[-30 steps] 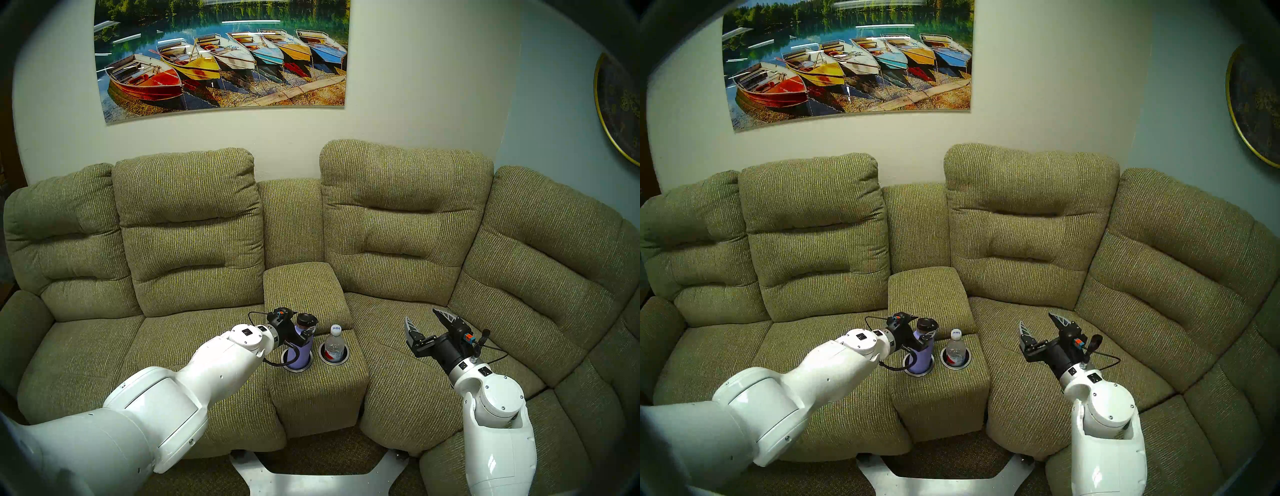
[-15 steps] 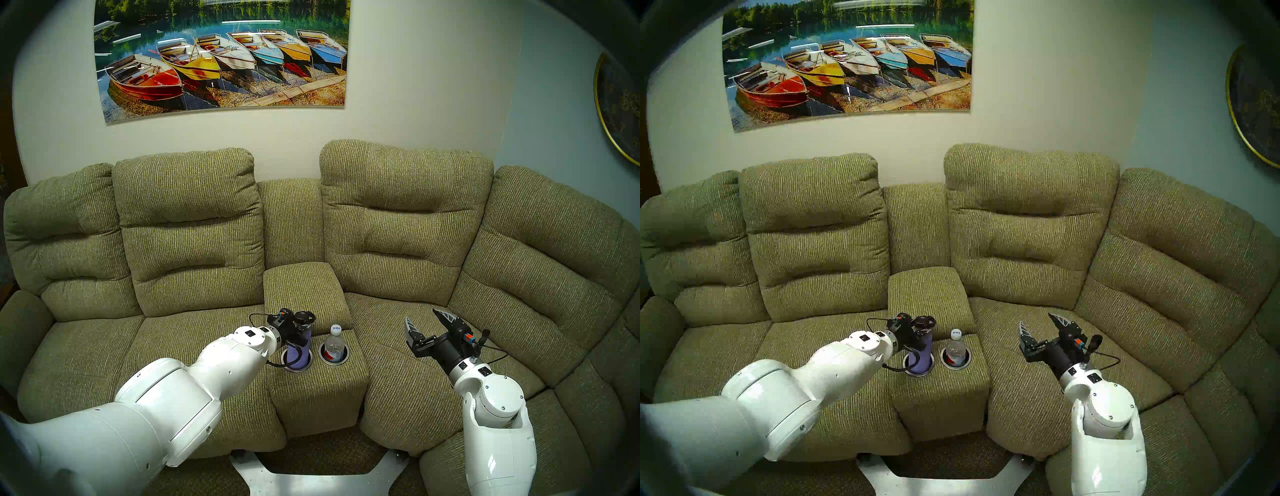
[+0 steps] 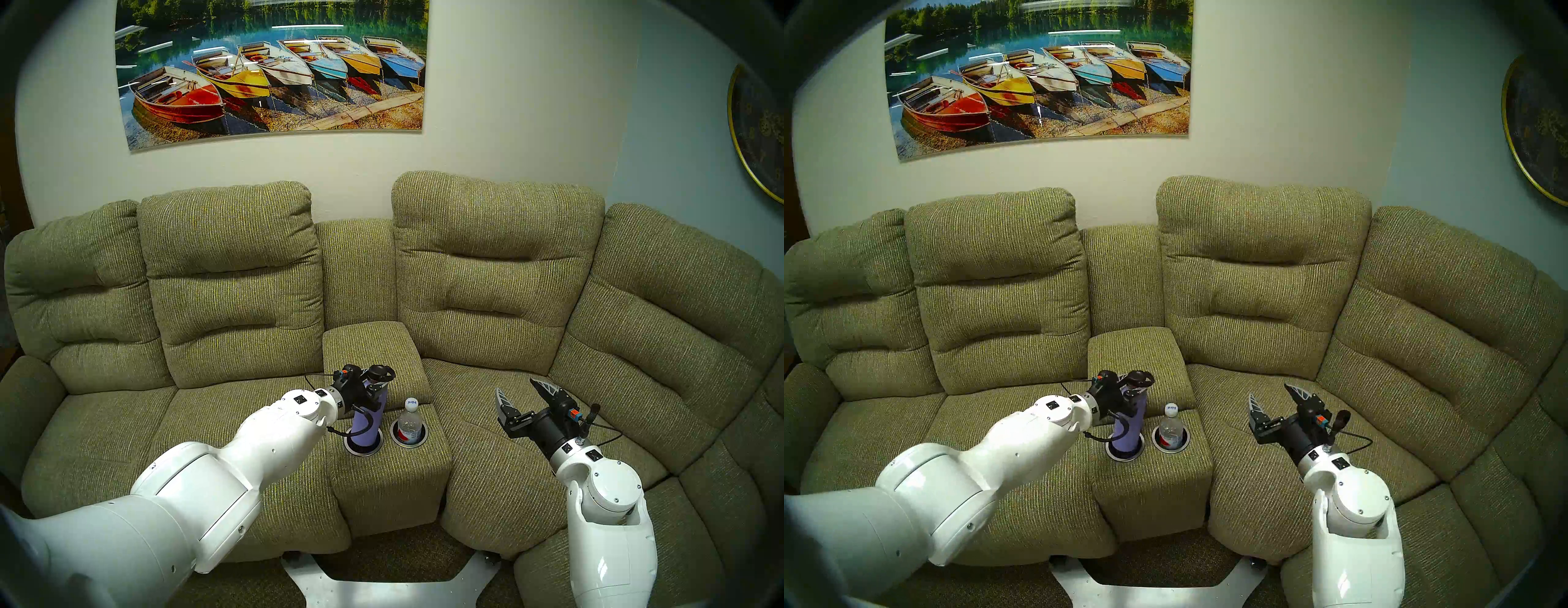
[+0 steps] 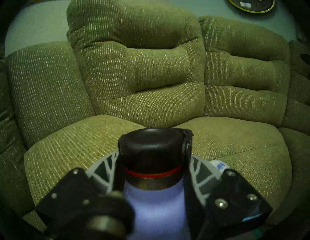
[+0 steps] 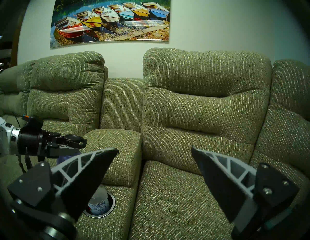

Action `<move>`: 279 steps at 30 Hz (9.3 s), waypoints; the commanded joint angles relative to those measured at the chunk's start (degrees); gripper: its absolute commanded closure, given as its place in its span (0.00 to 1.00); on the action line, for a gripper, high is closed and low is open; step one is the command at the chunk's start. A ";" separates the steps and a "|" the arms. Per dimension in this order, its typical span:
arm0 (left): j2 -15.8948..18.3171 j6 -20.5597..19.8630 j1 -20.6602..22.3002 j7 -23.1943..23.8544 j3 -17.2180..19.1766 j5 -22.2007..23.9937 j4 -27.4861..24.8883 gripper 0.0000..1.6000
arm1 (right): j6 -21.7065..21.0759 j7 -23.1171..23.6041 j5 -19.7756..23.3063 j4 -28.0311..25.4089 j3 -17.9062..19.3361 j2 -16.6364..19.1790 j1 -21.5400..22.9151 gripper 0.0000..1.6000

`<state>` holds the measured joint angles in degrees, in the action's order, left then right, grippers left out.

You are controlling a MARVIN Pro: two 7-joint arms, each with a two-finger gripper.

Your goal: Take bottles out of cup holder

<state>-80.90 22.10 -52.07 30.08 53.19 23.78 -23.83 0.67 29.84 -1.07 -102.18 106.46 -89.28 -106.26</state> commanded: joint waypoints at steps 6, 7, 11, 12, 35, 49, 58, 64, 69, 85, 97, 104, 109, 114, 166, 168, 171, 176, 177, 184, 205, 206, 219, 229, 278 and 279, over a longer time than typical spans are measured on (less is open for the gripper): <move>6.35 3.63 -0.86 4.95 2.95 2.20 -10.11 1.00 | 0.23 0.00 0.06 -0.77 0.07 0.12 0.38 0.00; 6.56 3.82 -0.89 5.38 3.25 2.48 -10.35 1.00 | 0.23 0.00 0.06 -0.75 0.07 0.12 0.39 0.00; 8.06 4.26 -2.18 7.31 3.86 3.01 -13.35 1.00 | 0.24 0.00 0.06 -0.66 0.07 0.12 0.43 0.00; 8.47 4.22 -2.67 7.64 3.95 3.10 -14.32 1.00 | 0.24 0.00 0.06 -0.64 0.07 0.12 0.44 0.00; 19.67 6.34 -11.60 12.62 8.72 5.10 -29.46 1.00 | 0.28 0.03 0.08 -0.31 0.06 0.14 0.58 0.00; 27.20 5.98 -19.98 12.86 12.76 6.75 -39.00 1.00 | 0.30 0.05 0.08 -0.29 0.07 0.14 0.61 0.00; 30.33 4.26 -26.77 9.26 14.91 7.34 -46.27 1.00 | 0.33 0.07 0.09 -0.50 0.09 0.14 0.55 0.00; 30.91 2.29 -30.23 4.20 15.38 5.85 -50.05 1.00 | 0.33 0.07 0.08 -0.65 0.10 0.13 0.48 0.00; 31.47 -0.52 -33.06 -1.60 16.01 3.26 -54.12 1.00 | 0.31 0.06 0.07 -0.80 0.11 0.11 0.41 0.00; 24.93 -12.27 -33.07 -18.03 14.74 -13.56 -57.58 1.00 | 0.19 0.01 0.01 -1.11 0.11 0.06 0.24 0.00; 19.62 -6.30 -32.56 -24.56 17.68 -11.30 -51.99 1.00 | 0.19 0.02 0.01 -1.09 0.12 0.06 0.25 0.00; 18.24 -0.46 -32.98 -26.07 17.83 -11.31 -50.65 1.00 | 0.16 0.01 -0.01 -1.15 0.12 0.05 0.22 0.00; 15.32 2.09 -33.09 -29.16 16.61 -12.90 -49.68 1.00 | 0.16 0.01 -0.01 -1.15 0.12 0.05 0.23 0.00; 13.30 4.17 -32.02 -32.48 15.52 -15.79 -46.41 1.00 | 0.13 0.00 -0.02 -1.19 0.12 0.04 0.20 0.00; 0.07 20.35 -11.09 -41.18 8.09 -29.15 1.76 1.00 | 0.25 0.05 0.02 -0.93 0.12 0.07 0.34 0.00; -0.33 20.62 -10.61 -41.84 7.87 -29.49 3.25 1.00 | 0.25 0.05 0.02 -0.94 0.12 0.07 0.34 0.00; -0.87 21.27 -9.99 -42.83 7.50 -30.00 4.98 1.00 | 0.24 0.05 0.02 -0.94 0.12 0.07 0.33 0.00; -1.44 21.64 -8.74 -44.03 6.60 -31.25 7.33 1.00 | 0.24 0.05 0.02 -0.94 0.12 0.07 0.33 0.00; -1.60 21.61 -8.47 -44.29 6.41 -31.49 7.90 0.89 | 0.24 0.05 0.02 -0.94 0.12 0.07 0.33 0.00; -2.27 22.75 -7.37 -45.87 5.70 -32.49 10.37 0.74 | 0.24 0.05 0.02 -0.95 0.12 0.07 0.33 0.00; -3.10 31.74 -5.52 -53.51 4.46 -35.97 8.42 0.00 | 0.22 0.05 0.01 -1.02 0.12 0.06 0.29 0.00; -2.75 32.49 -5.80 -52.20 3.83 -36.47 6.83 0.00 | 0.22 0.05 0.01 -1.01 0.12 0.06 0.30 0.00; -0.92 32.90 -10.01 -39.56 2.78 -32.57 -5.05 0.00 | 0.25 0.06 0.02 -0.91 0.12 0.07 0.35 0.00; 1.05 32.90 -15.26 -30.52 2.74 -26.69 -12.13 0.00 | 0.26 0.07 0.03 -0.79 0.12 0.08 0.41 0.00; 3.43 -1.78 -12.89 -4.61 2.83 -3.98 -19.69 0.00 | 0.13 0.02 -0.04 -1.19 0.13 0.02 0.21 0.00; 3.23 -1.95 -12.46 -4.53 2.61 -4.18 -18.96 0.00 | 0.13 0.02 -0.04 -1.19 0.13 0.02 0.21 0.00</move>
<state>-75.68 19.81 -68.29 25.34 56.33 20.44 -45.05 0.67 29.93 -1.12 -102.05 106.47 -89.34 -106.21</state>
